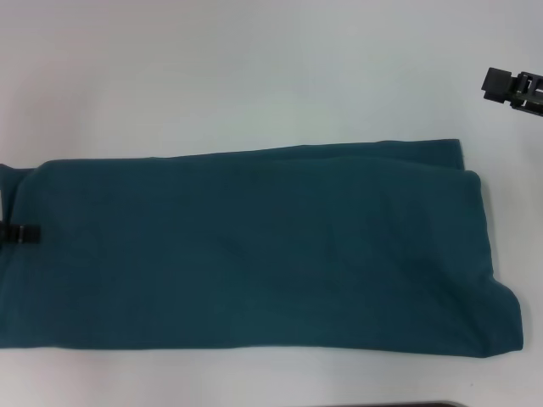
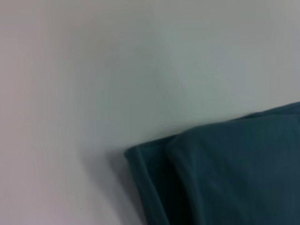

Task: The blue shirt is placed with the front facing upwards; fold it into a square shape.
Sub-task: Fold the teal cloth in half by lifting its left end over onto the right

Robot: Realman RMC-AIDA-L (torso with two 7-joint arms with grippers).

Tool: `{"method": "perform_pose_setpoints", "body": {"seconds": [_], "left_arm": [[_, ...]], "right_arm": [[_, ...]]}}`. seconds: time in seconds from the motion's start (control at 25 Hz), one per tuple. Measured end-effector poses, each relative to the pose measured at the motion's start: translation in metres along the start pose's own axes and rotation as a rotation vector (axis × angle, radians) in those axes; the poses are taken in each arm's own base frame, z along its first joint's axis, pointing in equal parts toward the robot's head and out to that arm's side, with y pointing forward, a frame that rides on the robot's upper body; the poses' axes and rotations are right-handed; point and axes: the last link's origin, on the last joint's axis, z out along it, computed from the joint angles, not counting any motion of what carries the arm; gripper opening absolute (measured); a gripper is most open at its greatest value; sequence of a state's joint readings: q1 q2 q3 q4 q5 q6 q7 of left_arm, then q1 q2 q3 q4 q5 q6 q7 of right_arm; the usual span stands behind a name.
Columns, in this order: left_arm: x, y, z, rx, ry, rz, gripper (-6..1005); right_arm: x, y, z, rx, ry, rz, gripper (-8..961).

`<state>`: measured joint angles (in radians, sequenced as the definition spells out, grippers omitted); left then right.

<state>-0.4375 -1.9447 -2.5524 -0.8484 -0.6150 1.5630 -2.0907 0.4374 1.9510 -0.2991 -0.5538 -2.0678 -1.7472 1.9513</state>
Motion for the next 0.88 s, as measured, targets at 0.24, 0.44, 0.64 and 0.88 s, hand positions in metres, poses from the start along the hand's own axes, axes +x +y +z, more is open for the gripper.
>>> {"method": "perform_pose_setpoints", "body": {"seconds": [0.24,0.44,0.64,0.88], "left_arm": [[0.001,0.005,0.001,-0.029,-0.016,0.010,840],[0.004,0.009,0.002,-0.036,-0.017,0.020,840],[0.007,0.011,0.003,-0.040,-0.014,0.029,841],[0.011,0.013,0.005,-0.045,-0.016,0.038,840]], "right_arm": [[0.001,0.000,0.000,0.001,0.003,0.000,606],[0.001,0.000,0.000,0.000,0.005,0.000,606],[0.002,0.000,0.000,0.000,0.006,0.001,606],[0.002,0.001,-0.001,-0.004,0.008,0.002,607]]}}
